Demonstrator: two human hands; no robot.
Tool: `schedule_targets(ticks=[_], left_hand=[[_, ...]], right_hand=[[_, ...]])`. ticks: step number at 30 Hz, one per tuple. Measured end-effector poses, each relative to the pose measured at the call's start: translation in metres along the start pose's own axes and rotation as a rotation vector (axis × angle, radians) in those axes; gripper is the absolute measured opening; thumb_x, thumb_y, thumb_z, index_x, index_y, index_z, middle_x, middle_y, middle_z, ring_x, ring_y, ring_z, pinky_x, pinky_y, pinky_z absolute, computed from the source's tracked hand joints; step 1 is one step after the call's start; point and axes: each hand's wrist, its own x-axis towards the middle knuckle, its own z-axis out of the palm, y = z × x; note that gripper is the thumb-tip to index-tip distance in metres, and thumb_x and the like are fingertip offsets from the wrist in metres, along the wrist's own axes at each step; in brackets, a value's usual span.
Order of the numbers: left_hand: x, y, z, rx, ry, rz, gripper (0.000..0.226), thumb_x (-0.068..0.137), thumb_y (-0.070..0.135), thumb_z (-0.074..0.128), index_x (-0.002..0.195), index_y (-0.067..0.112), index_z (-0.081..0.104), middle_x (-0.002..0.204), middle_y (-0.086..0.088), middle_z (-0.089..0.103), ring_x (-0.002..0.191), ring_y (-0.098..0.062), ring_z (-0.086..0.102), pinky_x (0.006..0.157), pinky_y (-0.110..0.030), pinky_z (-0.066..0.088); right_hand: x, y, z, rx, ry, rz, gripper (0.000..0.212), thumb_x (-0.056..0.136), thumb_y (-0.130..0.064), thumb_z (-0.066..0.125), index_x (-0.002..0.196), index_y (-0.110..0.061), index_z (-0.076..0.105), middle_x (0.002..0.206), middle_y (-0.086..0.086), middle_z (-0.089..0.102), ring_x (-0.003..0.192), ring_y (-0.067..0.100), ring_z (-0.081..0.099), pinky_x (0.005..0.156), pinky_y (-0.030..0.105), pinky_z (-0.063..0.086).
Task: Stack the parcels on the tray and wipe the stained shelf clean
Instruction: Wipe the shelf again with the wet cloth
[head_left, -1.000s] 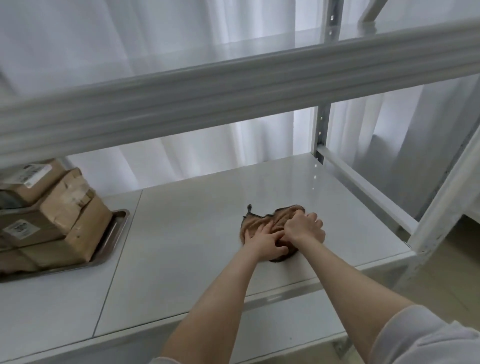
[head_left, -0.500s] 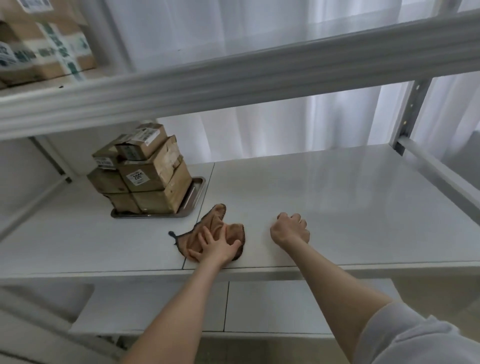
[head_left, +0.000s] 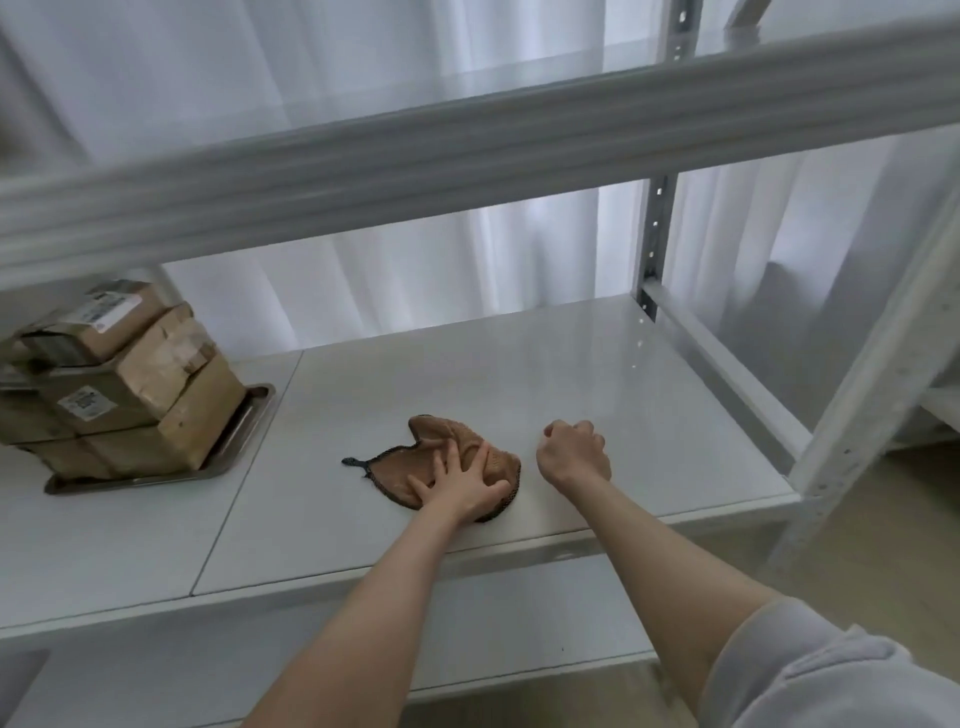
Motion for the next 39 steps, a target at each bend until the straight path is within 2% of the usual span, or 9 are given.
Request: schedule_targets(ticks=[5, 9, 15, 19, 23, 30, 35, 39], left_hand=[[0.024, 0.106, 0.017, 0.058, -0.026, 0.157, 0.072, 0.09, 0.058, 0.036, 0.15, 0.04, 0.0, 0.158, -0.004, -0.022, 0.146, -0.028, -0.019, 0.108, -0.066, -0.01], [0.032, 0.18, 0.036, 0.073, -0.05, 0.296, 0.074, 0.087, 0.066, 0.036, 0.149, 0.044, 0.002, 0.158, -0.003, -0.02, 0.146, -0.027, -0.019, 0.107, -0.066, -0.014], [0.016, 0.226, 0.056, 0.073, -0.09, 0.467, 0.076, 0.091, 0.055, 0.043, 0.151, 0.036, 0.0, 0.159, 0.01, -0.012, 0.147, -0.017, -0.013, 0.111, -0.061, -0.015], [-0.001, 0.203, 0.057, 0.094, -0.098, 0.535, 0.071, 0.09, 0.046, 0.052, 0.15, 0.034, 0.015, 0.16, 0.01, 0.003, 0.148, -0.012, -0.007, 0.113, -0.054, -0.015], [-0.013, 0.166, 0.062, 0.16, -0.04, 0.553, 0.069, 0.086, 0.047, 0.055, 0.147, 0.038, 0.024, 0.158, 0.01, 0.018, 0.148, -0.015, 0.002, 0.117, -0.055, -0.008], [-0.037, 0.056, 0.045, 0.135, 0.034, 0.468, 0.069, 0.085, 0.034, 0.059, 0.146, 0.038, 0.026, 0.16, 0.006, 0.006, 0.148, -0.017, -0.007, 0.114, -0.06, -0.006], [-0.055, -0.037, 0.02, 0.158, 0.039, 0.309, 0.075, 0.084, 0.029, 0.057, 0.148, 0.037, 0.02, 0.16, 0.005, -0.002, 0.147, -0.018, -0.011, 0.114, -0.059, -0.003], [-0.062, -0.108, 0.008, 0.187, 0.041, 0.174, 0.083, 0.083, 0.031, 0.06, 0.149, 0.039, 0.01, 0.16, 0.006, -0.012, 0.147, -0.017, -0.011, 0.114, -0.06, 0.002]], right_hand=[[0.027, 0.074, -0.053, 0.101, 0.124, 0.046, 0.039, 0.098, -0.017, 0.033, 0.133, -0.015, 0.052, 0.14, 0.013, 0.039, 0.129, 0.029, 0.035, 0.099, 0.037, 0.037], [0.043, 0.118, -0.08, 0.124, 0.2, 0.078, 0.039, 0.098, -0.018, 0.035, 0.132, -0.016, 0.053, 0.141, 0.01, 0.04, 0.13, 0.027, 0.035, 0.101, 0.039, 0.036], [0.05, 0.136, -0.09, 0.157, 0.24, 0.06, 0.033, 0.097, -0.017, 0.037, 0.118, -0.017, 0.062, 0.132, 0.008, 0.048, 0.126, 0.025, 0.038, 0.097, 0.038, 0.04], [0.04, 0.115, -0.082, 0.103, 0.153, 0.05, 0.038, 0.095, -0.014, 0.035, 0.121, -0.018, 0.061, 0.14, 0.012, 0.04, 0.13, 0.029, 0.034, 0.104, 0.042, 0.037], [0.022, 0.082, -0.065, -0.022, 0.036, 0.043, 0.042, 0.095, -0.015, 0.033, 0.129, -0.021, 0.058, 0.14, 0.012, 0.04, 0.131, 0.031, 0.035, 0.107, 0.042, 0.032], [-0.009, 0.012, -0.009, -0.053, -0.088, -0.059, 0.039, 0.095, -0.017, 0.036, 0.126, -0.016, 0.058, 0.136, 0.015, 0.041, 0.128, 0.034, 0.035, 0.101, 0.037, 0.034], [-0.037, -0.051, 0.038, -0.078, -0.16, -0.169, 0.037, 0.095, -0.019, 0.038, 0.126, -0.014, 0.058, 0.138, 0.012, 0.039, 0.133, 0.032, 0.028, 0.098, 0.039, 0.04], [-0.058, -0.09, 0.072, -0.082, -0.226, -0.253, 0.038, 0.094, -0.017, 0.037, 0.123, -0.014, 0.062, 0.141, 0.01, 0.039, 0.125, 0.032, 0.043, 0.098, 0.041, 0.045]])
